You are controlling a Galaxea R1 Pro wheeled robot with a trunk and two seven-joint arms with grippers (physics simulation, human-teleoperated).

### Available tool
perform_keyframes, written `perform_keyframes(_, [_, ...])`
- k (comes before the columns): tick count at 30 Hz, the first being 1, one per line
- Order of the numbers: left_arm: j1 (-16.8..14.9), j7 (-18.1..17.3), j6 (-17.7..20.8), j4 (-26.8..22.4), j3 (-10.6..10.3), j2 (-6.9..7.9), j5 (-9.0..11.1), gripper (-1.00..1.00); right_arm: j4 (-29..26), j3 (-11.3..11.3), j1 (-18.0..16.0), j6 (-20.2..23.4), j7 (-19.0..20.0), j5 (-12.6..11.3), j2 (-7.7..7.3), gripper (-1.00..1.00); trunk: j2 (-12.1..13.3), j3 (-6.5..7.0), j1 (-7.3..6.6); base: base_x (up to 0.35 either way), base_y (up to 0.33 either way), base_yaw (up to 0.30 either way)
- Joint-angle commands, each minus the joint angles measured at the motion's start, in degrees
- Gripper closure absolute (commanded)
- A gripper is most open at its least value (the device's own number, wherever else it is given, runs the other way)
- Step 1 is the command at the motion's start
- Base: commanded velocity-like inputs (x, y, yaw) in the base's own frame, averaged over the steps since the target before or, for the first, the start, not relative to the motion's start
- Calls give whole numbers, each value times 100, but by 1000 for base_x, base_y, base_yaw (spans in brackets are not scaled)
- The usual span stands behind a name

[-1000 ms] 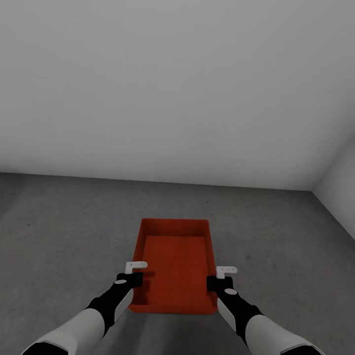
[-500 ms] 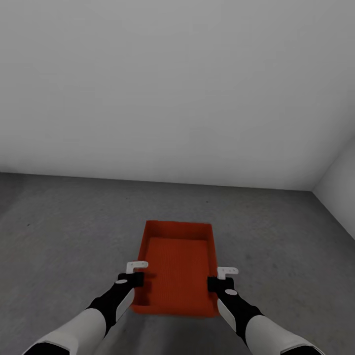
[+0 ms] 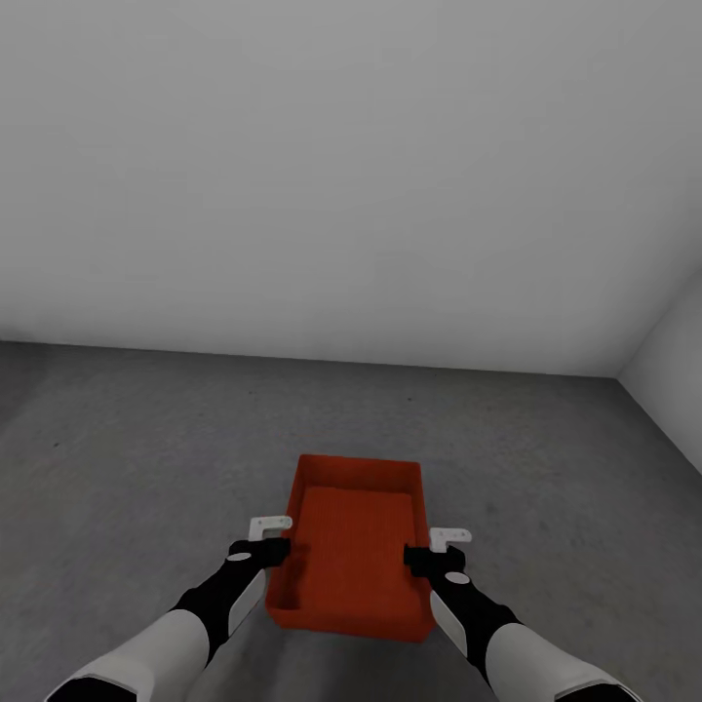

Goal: Move the two storage containers from the living room to the garage. In the garage, place one container on the floor and stack the other container on top of it (either order is fine).

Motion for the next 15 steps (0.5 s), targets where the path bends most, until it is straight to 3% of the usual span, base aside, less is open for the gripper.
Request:
perform_keyframes(1, [-1, 42, 28, -12, -49, 3, 53, -100, 5, 49, -4, -26, -25, -61, -4, -100, -2, -4, -1, 0, 0, 0])
perform_keyframes(5, [-1, 44, 27, -13, -49, -2, 104, -100, 5, 49, -4, -24, -21, -61, -8, -100, -2, -4, -1, 0, 0, 0])
perform_keyframes(15, [-1, 50, 29, -6, -56, 8, 478, -100, -7, 48, -4, -18, -4, -61, -7, -100, 38, 14, -23, 0, 0, 0])
